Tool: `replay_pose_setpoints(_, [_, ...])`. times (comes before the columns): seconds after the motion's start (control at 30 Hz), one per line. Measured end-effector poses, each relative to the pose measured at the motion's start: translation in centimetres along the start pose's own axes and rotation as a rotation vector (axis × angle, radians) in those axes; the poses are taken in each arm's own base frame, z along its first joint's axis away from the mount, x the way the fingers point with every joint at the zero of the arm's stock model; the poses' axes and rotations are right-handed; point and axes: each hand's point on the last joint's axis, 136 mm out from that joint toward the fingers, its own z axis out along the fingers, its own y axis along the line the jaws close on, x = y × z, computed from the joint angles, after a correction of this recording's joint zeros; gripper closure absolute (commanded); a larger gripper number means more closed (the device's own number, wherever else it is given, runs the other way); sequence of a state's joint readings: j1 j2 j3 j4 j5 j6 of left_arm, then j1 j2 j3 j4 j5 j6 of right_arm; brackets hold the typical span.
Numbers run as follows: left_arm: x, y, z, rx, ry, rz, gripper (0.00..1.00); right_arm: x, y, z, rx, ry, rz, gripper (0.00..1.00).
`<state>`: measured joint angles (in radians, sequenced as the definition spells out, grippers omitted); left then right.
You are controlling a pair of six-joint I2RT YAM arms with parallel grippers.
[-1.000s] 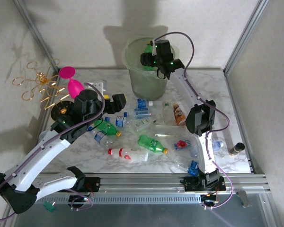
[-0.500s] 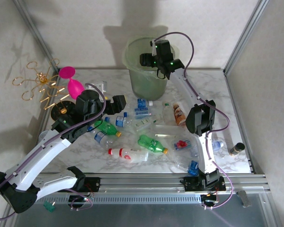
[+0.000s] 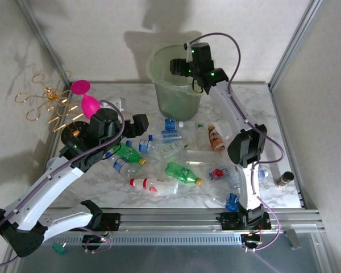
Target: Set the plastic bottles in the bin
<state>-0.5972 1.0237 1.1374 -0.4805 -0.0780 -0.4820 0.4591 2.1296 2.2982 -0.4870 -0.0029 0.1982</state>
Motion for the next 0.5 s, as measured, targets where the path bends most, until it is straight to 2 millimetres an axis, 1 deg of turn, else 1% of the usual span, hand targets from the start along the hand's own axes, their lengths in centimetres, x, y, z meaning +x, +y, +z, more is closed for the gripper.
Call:
replay_pose_setpoints(0.07, [-0.5, 0.2, -0.6, -0.008, -0.022, -0.021, 0.10, -1.9, 0.5, -2.7, -0.010, -0.046, 0.004, 0.22])
replay_pose_setpoints(0.17, [-1.2, 0.5, -1.9, -0.009, -0.059, -0.058, 0.08, -4.1, 1.2, -6.8, -0.030, -0.120, 0.021, 0.16])
replay_pose_setpoints(0.27, [-1.6, 0.6, -2.9, 0.001, -0.079, -0.095, 0.07, -5.0, 1.8, -10.9, -0.057, -0.175, 0.049, 0.14])
replay_pose_setpoints(0.33, [-1.5, 1.0, -3.3, -0.015, -0.078, -0.131, 0.05, -4.9, 2.1, -12.9, -0.078, -0.194, 0.071, 0.13])
replay_pose_setpoints(0.4, [-1.1, 1.9, -3.4, -0.056, -0.070, -0.168, 0.03, -4.2, 2.3, -14.2, -0.091, -0.194, 0.092, 0.12])
replay_pose_setpoints(0.5, [-0.1, 3.8, -3.5, -0.143, -0.052, -0.239, 0.02, -1.7, 2.5, -15.2, -0.112, -0.163, 0.125, 0.10])
